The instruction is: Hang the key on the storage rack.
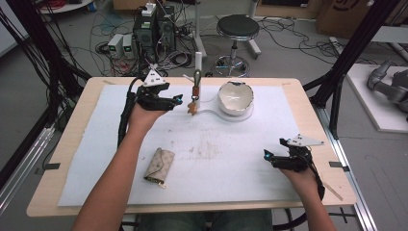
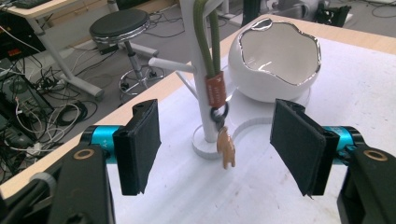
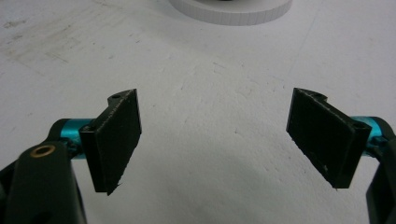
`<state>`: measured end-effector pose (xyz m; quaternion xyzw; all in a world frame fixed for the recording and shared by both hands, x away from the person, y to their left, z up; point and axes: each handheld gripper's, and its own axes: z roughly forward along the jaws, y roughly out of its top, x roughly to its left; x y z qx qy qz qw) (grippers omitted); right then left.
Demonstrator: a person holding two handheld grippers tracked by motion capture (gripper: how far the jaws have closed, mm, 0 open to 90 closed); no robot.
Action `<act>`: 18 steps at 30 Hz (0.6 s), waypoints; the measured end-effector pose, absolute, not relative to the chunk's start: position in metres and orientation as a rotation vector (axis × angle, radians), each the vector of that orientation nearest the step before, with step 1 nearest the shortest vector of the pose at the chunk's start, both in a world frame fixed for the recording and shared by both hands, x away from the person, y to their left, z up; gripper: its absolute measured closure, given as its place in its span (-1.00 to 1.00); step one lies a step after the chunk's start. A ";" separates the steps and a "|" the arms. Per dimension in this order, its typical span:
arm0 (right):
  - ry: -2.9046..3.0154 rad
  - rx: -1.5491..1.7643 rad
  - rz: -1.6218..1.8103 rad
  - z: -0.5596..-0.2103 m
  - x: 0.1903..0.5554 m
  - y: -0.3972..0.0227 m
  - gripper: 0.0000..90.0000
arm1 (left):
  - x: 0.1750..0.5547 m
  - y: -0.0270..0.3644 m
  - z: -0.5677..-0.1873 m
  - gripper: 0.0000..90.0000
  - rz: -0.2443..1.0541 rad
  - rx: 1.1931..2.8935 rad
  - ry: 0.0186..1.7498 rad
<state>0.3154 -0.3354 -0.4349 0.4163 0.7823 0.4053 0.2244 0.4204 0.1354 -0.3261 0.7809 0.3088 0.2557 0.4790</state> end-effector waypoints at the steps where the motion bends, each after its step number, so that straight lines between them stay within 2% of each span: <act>1: 2.157 1.146 1.121 -0.435 0.316 -0.335 -0.60 | 0.419 0.137 -0.327 -0.33 0.615 1.911 0.761; 4: 2.157 1.147 1.126 -0.434 0.318 -0.332 -0.60 | 0.412 0.143 -0.329 -0.43 0.609 1.908 0.772; 18: 2.168 1.111 1.133 -0.434 0.337 -0.315 -0.60 | 0.370 0.185 -0.357 -0.53 0.546 1.870 0.828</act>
